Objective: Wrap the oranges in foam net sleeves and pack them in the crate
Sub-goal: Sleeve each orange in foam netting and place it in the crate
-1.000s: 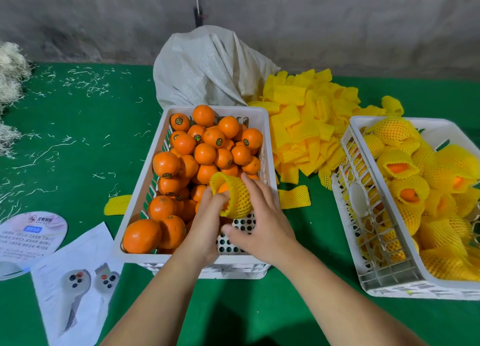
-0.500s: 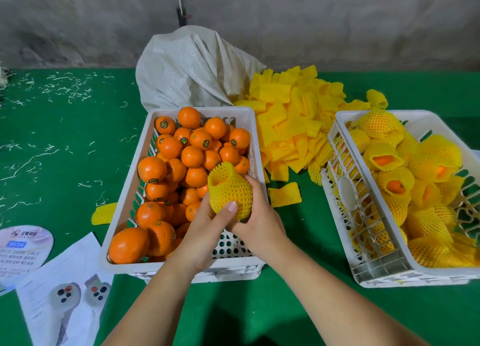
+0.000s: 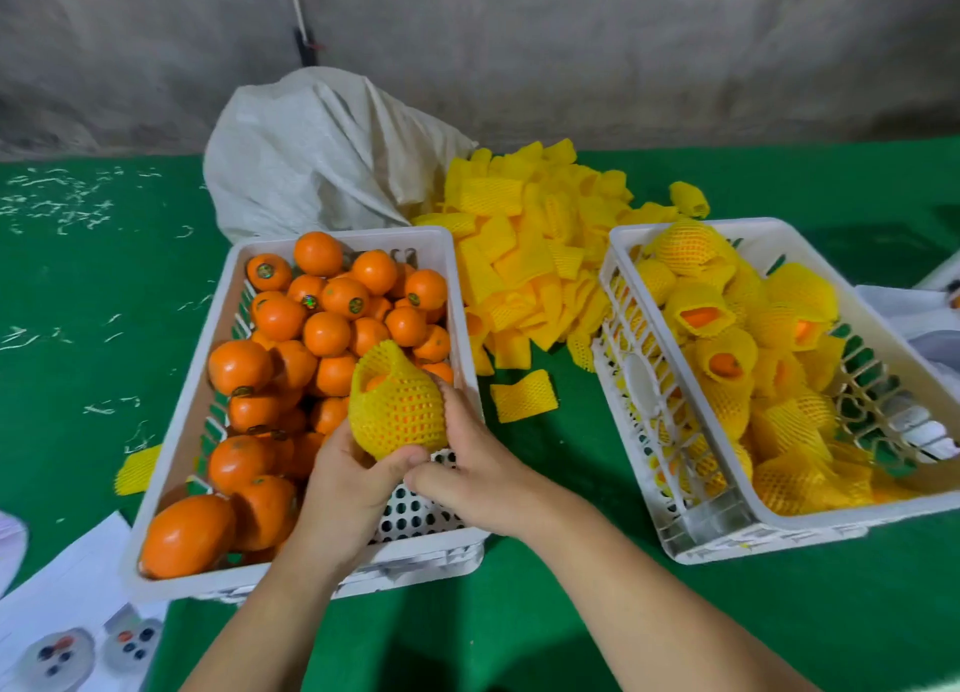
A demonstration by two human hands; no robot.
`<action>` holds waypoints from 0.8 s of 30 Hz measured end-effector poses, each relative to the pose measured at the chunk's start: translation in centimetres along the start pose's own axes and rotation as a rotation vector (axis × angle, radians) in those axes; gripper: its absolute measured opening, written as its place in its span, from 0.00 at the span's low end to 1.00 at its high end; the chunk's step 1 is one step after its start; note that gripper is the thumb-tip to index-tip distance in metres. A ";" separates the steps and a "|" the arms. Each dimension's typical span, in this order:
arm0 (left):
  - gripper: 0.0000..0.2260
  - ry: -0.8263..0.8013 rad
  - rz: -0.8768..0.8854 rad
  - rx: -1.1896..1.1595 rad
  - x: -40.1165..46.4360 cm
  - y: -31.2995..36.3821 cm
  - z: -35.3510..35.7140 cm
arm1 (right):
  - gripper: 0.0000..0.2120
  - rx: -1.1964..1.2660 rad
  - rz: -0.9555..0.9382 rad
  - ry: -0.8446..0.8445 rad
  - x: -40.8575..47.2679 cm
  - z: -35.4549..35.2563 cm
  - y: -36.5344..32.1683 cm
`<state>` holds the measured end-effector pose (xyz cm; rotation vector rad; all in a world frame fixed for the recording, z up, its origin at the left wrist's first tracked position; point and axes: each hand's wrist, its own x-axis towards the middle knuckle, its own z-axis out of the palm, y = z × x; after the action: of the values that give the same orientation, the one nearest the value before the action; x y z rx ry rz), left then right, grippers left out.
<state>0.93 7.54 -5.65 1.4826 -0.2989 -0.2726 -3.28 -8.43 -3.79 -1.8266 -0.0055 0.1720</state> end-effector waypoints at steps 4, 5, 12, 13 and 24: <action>0.24 -0.120 0.052 0.201 0.0 -0.8 0.7 | 0.41 0.213 0.009 0.056 -0.6 -0.7 1.3; 0.28 -0.167 0.064 0.260 0.0 -1.0 1.0 | 0.40 0.229 0.004 0.115 -0.8 -1.0 1.6; 0.48 -0.321 -0.011 0.555 -0.6 -1.6 1.7 | 0.42 0.047 -0.042 0.771 -6.0 -11.3 2.9; 0.45 -0.303 -0.028 0.545 -0.6 -1.6 1.6 | 0.41 -0.099 -0.061 0.907 -7.2 -13.6 3.4; 0.29 -0.198 -0.218 0.502 0.6 -0.7 2.0 | 0.37 -0.945 0.586 0.779 -11.8 -19.2 9.3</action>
<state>0.76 5.44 -6.19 1.9928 -0.3826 -0.5507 -13.46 -30.45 -6.60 -2.6719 1.1732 -0.1860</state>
